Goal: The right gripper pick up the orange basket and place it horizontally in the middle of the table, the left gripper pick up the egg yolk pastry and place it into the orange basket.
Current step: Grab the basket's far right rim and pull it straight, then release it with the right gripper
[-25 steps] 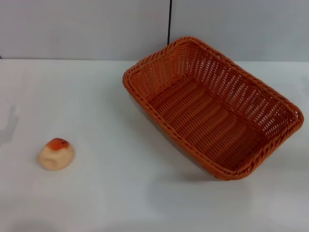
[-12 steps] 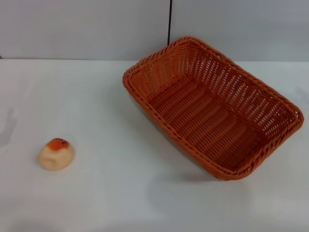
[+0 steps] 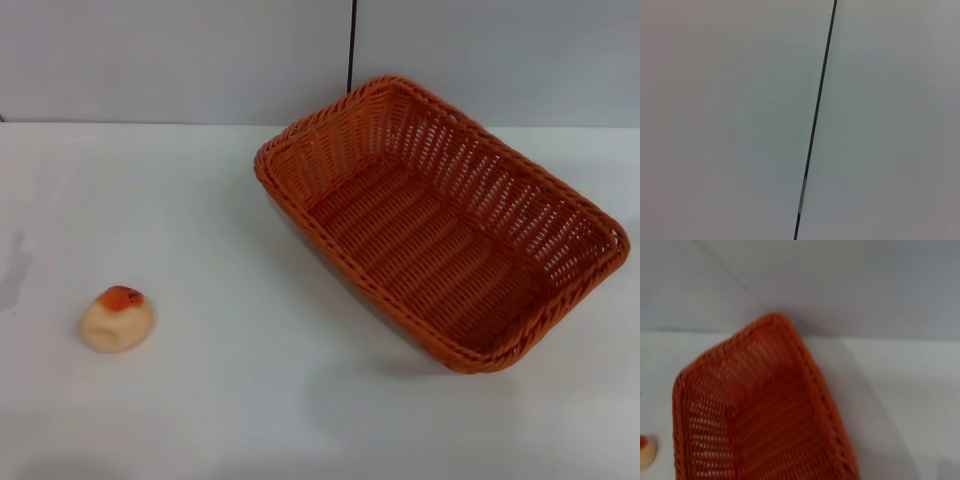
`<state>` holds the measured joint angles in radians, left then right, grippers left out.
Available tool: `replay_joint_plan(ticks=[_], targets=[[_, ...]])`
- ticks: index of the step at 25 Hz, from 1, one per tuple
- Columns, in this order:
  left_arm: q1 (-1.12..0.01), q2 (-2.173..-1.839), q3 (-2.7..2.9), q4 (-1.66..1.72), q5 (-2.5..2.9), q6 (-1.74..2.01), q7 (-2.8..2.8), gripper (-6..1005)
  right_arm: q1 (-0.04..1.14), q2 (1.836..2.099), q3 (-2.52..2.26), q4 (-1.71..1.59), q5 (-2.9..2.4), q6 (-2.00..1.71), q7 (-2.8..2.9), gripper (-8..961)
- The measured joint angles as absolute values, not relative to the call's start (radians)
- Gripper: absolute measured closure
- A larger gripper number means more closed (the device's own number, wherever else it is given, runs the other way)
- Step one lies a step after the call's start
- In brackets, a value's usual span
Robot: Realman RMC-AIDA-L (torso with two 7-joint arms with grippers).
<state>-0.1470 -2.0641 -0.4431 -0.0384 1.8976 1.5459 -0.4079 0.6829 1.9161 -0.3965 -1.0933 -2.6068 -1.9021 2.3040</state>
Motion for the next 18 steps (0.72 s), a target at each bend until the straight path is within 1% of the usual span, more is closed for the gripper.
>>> replay_joint_plan(ticks=[9,14,18], targets=[[-0.132,-2.065,-0.435,-0.038,1.898,1.543,-0.408,215,0.702,1.933,-0.488,-0.912,-2.598,-1.699,2.294,364],[-0.122,-2.066,-0.435,-0.041,1.897,1.55,-0.408,216,0.707,1.962,-0.504,-0.843,-2.548,-1.58,2.248,365],[-0.121,-2.066,-0.434,-0.044,1.897,1.551,-0.408,217,0.717,1.968,-0.537,-0.775,-2.506,-1.51,2.222,365]])
